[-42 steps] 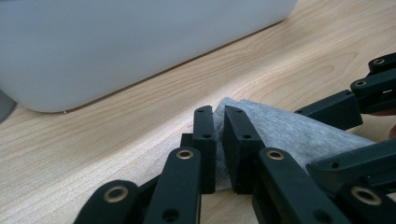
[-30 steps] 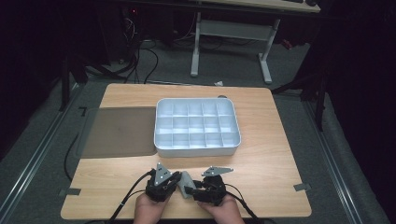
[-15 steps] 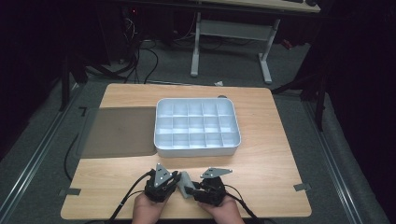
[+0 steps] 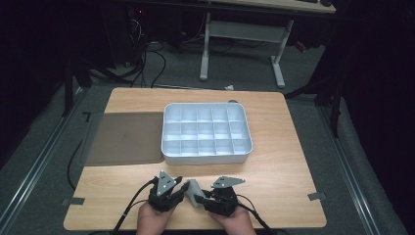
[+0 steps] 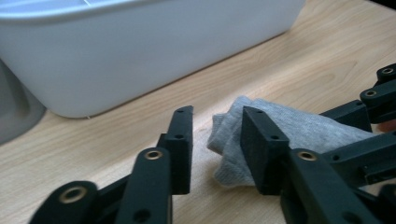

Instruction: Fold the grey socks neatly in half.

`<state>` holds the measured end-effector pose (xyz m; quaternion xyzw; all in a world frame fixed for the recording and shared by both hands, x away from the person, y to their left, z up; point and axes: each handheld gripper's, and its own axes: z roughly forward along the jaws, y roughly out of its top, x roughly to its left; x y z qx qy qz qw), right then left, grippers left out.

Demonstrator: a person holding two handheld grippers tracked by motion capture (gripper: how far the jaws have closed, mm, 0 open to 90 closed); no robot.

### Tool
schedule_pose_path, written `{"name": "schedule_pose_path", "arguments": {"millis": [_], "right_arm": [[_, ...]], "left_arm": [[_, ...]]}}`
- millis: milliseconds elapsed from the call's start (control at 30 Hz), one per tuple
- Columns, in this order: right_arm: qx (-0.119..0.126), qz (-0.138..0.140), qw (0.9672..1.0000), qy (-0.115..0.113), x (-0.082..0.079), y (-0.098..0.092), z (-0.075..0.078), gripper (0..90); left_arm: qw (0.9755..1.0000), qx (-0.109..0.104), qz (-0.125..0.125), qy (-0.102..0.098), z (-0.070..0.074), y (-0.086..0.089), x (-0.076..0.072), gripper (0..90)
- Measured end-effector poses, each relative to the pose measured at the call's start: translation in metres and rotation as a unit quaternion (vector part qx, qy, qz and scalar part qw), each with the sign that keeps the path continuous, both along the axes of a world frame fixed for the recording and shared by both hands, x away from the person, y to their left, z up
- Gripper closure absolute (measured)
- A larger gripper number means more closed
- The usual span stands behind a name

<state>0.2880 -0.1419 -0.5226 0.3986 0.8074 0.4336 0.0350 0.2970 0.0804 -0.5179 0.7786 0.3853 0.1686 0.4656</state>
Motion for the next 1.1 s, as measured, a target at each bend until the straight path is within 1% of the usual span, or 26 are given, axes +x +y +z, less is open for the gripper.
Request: {"name": "schedule_pose_path", "arguments": {"millis": [33,67,100,167,233,300,400,467,500,567,600,667,700,767,833,967,1000,1033,1100], "right_arm": [[-0.001,0.001,0.9999,-0.011,-0.001,-0.003,0.002,70.5],[-0.001,0.001,0.9999,-0.011,-0.001,-0.003,0.002,70.5],[0.0,0.002,0.9999,-0.014,-0.001,-0.004,0.004,70.5],[0.001,-0.002,0.9996,-0.029,-0.002,-0.009,0.006,70.5],[-0.006,-0.008,0.9993,-0.037,-0.002,-0.013,0.009,70.6],[-0.01,-0.014,0.9988,-0.047,-0.002,-0.017,0.01,70.6],[-0.025,-0.026,0.9977,-0.057,-0.001,-0.025,0.013,70.6],[-0.028,-0.035,0.9974,-0.057,-0.001,-0.03,0.013,70.6],[-0.03,-0.036,0.9973,-0.056,0.0,-0.031,0.013,70.6],[-0.05,-0.039,0.9961,-0.062,0.0,-0.036,0.014,70.6],[-0.059,-0.041,0.9956,-0.061,0.0,-0.038,0.014,70.6],[-0.073,-0.046,0.9943,-0.063,-0.001,-0.043,0.014,70.6],[-0.076,-0.049,0.9939,-0.064,-0.001,-0.045,0.014,70.6],[-0.086,-0.056,0.9925,-0.068,-0.001,-0.052,0.015,70.6],[-0.093,-0.062,0.9915,-0.067,-0.001,-0.059,0.017,70.6],[-0.125,-0.067,0.9878,-0.064,-0.002,-0.07,0.023,70.6],[-0.137,-0.069,0.9861,-0.064,-0.002,-0.075,0.026,70.6],[-0.137,-0.069,0.9861,-0.064,-0.002,-0.075,0.026,70.6],[-0.148,-0.071,0.9844,-0.062,-0.002,-0.079,0.03,70.6]], "left_arm": [[1.0,-0.003,0.0,-0.003,0.002,0.002,0.0,59.9],[1.0,-0.003,0.0,-0.005,0.003,0.004,0.0,59.9],[1.0,0.002,0.002,-0.006,0.005,0.006,0.0,59.3],[0.9998,0.018,0.003,-0.006,0.009,0.01,0.002,56.8],[0.9993,0.033,0.011,-0.01,0.011,0.019,0.003,54.6],[0.999,0.038,0.022,-0.01,0.01,0.029,0.003,52.7],[0.9993,0.021,0.032,0.003,0.006,0.043,0.003,48.4],[0.9993,0.013,0.034,0.007,0.004,0.048,0.003,45.9],[0.9993,0.016,0.035,0.004,0.003,0.05,0.001,45.3],[0.9992,0.017,0.037,0.001,0.002,0.055,0.0,44.4],[0.999,0.018,0.04,-0.002,0.002,0.057,0.0,44.2],[0.999,0.009,0.043,0.004,0.001,0.062,0.001,43.7],[0.9989,0.004,0.046,0.007,0.0,0.064,0.002,43.5],[0.9989,0.003,0.045,0.011,0.0,0.067,0.002,42.7],[0.9989,-0.004,0.044,0.013,0.0,0.07,0.003,41.0],[0.999,-0.007,0.042,0.011,0.0,0.072,0.002,39.9],[0.999,-0.007,0.042,0.011,0.0,0.073,0.002,39.9],[0.9991,-0.007,0.041,0.01,0.0,0.073,0.002,39.9],[0.9991,-0.006,0.041,0.009,-0.001,0.073,0.002,39.8]]}}
